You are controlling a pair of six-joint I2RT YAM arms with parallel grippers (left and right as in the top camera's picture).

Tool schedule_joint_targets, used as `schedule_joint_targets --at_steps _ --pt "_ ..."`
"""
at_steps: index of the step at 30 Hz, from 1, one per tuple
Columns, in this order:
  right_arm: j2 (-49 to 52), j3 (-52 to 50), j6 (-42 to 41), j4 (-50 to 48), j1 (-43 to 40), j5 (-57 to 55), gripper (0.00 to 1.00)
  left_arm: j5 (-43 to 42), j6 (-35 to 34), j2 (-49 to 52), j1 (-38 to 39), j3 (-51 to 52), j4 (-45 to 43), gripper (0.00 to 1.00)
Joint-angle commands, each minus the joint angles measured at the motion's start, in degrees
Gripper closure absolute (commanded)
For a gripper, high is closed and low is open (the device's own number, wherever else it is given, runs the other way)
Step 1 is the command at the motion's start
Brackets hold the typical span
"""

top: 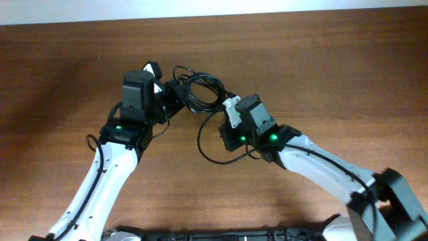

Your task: Untangle cables

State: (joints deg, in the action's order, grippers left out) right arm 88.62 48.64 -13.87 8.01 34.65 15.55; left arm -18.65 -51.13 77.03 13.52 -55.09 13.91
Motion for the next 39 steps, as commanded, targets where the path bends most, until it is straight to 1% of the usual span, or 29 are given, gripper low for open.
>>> schedule_joint_targets --at_steps 1,4,7,10,13,15,22,26,27,34,36,38,39 --pt "-8.7 0.2 -3.8 2.1 0.2 6.4 0.96 0.5 8.7 -1.2 -0.2 -1.3 0.4 1.0" --pt "-16.0 0.2 -4.7 6.5 0.2 8.1 0.96 0.4 17.2 -1.2 -0.2 -1.3 0.8 1.0" --pt "-21.6 0.2 -4.6 5.3 0.2 8.0 0.96 -0.1 22.7 -1.2 0.3 -1.3 1.2 1.0" --pt "-22.7 0.2 -4.6 2.0 0.2 7.1 0.96 -4.7 27.8 -1.2 1.8 -1.3 1.2 1.0" --pt "-21.9 0.2 -4.7 1.4 0.2 1.2 0.96 -8.0 31.2 -1.2 3.4 -1.3 1.2 1.0" --pt "-21.5 0.2 -5.3 0.4 0.2 -1.5 0.96 -9.1 31.7 -1.2 4.2 -1.3 1.2 1.0" --pt "-21.4 0.2 -13.3 -11.5 0.2 0.4 0.96 -9.0 31.8 -1.2 5.6 -1.3 1.4 1.0" --pt "-21.4 0.2 -17.9 -12.2 0.2 0.5 0.96 -9.0 33.1 -1.2 5.6 -1.3 1.4 1.0" --pt "-21.4 0.2 -18.4 -12.2 0.2 0.7 0.96 -8.9 34.2 -1.2 5.6 -1.3 1.4 1.0" --pt "-21.4 0.2 -20.1 -14.3 0.1 0.7 0.96 -9.3 34.1 -1.2 5.6 -1.3 1.4 1.0" --pt "-21.4 0.2 -20.1 -14.4 0.1 -0.3 0.96 -12.3 33.2 -1.2 5.6 -1.3 0.9 1.0" --pt "-21.1 0.2 -20.0 -14.0 0.1 -1.7 0.96 -18.8 30.9 -1.2 5.6 -1.3 -1.0 1.0" --pt "-20.7 0.2 -20.1 -14.0 0.1 -2.4 0.96 -21.3 30.8 -1.2 5.6 -1.3 -1.7 1.0"
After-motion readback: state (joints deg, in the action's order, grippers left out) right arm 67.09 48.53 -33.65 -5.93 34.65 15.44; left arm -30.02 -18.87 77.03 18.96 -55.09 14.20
